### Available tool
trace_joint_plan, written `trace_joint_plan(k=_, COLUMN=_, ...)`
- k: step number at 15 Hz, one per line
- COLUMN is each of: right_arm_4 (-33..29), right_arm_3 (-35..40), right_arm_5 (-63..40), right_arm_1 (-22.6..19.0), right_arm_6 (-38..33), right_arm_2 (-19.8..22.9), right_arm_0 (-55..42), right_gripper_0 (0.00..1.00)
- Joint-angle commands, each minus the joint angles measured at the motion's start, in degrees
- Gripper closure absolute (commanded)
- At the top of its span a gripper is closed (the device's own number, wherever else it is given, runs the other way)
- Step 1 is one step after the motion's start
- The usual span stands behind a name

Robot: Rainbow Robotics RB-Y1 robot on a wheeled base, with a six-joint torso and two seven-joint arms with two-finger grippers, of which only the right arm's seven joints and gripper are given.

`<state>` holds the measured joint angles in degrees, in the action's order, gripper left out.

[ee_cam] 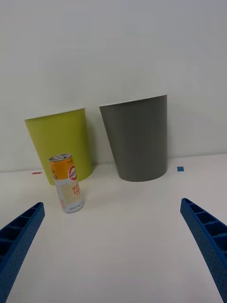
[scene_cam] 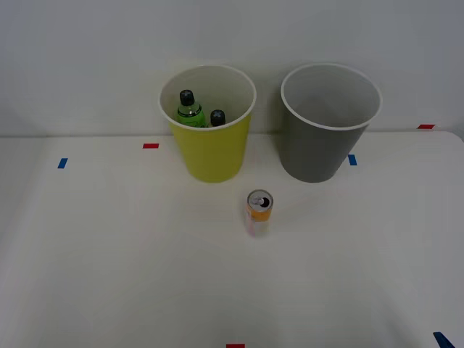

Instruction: Put cans in the gray bin, plastic bottles in the light green bin

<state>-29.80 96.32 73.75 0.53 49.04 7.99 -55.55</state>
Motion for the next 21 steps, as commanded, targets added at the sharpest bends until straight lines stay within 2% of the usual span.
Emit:
trace_joint_plan(k=1, right_arm_4=0.0, right_arm_3=0.0, right_arm_5=0.0, right_arm_1=0.0, right_arm_6=0.0, right_arm_2=0.0, right_arm_0=0.0, right_gripper_0=0.0)
trace_joint_plan(k=21, right_arm_4=0.0, right_arm_3=0.0, right_arm_5=0.0, right_arm_1=0.0, right_arm_6=0.0, right_arm_2=0.0, right_arm_0=0.0, right_gripper_0=0.0)
